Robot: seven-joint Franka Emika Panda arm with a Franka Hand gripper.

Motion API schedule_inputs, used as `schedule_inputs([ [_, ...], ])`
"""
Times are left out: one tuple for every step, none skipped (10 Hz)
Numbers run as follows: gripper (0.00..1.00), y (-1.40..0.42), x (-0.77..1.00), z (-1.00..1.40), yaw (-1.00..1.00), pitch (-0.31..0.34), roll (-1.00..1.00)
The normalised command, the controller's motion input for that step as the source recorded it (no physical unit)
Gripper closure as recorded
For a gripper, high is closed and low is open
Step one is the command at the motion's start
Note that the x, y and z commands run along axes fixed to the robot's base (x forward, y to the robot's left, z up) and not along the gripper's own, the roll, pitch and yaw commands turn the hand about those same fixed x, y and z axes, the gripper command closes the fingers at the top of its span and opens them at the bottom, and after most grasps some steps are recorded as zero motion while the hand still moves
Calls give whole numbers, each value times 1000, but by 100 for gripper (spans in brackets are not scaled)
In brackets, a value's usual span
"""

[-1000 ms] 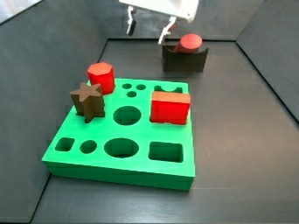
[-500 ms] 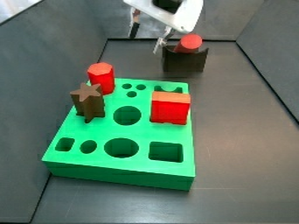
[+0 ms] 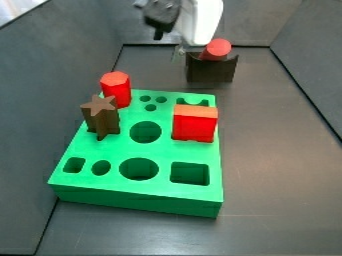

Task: Pick up the oval object. Move up. Place the oval object on the fixture. Regrasp the oval object. Move to above the board. Insert the oval object.
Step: Regrasp the oval object.

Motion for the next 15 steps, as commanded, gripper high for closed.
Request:
schedule_inputs([
  [0, -9, -54, 1, -1000, -412, 603],
  [0, -8, -54, 4, -1000, -401, 592],
  [0, -3, -51, -1, -1000, -359, 568],
  [0, -1, -44, 0, -1000, -313, 546],
  [0, -6, -50, -2, -888, -197, 470],
  [0, -4, -46, -4, -743, -115, 385],
  [0, 0, -39, -3, -479, 16, 236],
  [0, 2, -35, -5, -338, 72, 156],
  [0, 4, -27, 3, -238, 104, 101],
  [0, 2, 1000, 6, -124, 127, 127],
  [0, 1, 1000, -2, -73, 139, 123],
  [0, 0, 1000, -25, -38, 167, 120],
  [0, -4, 1000, -15, -6, 168, 107],
  [0, -8, 1000, -11, 10, 168, 93],
  [0, -14, 1000, -14, 23, 165, 72],
])
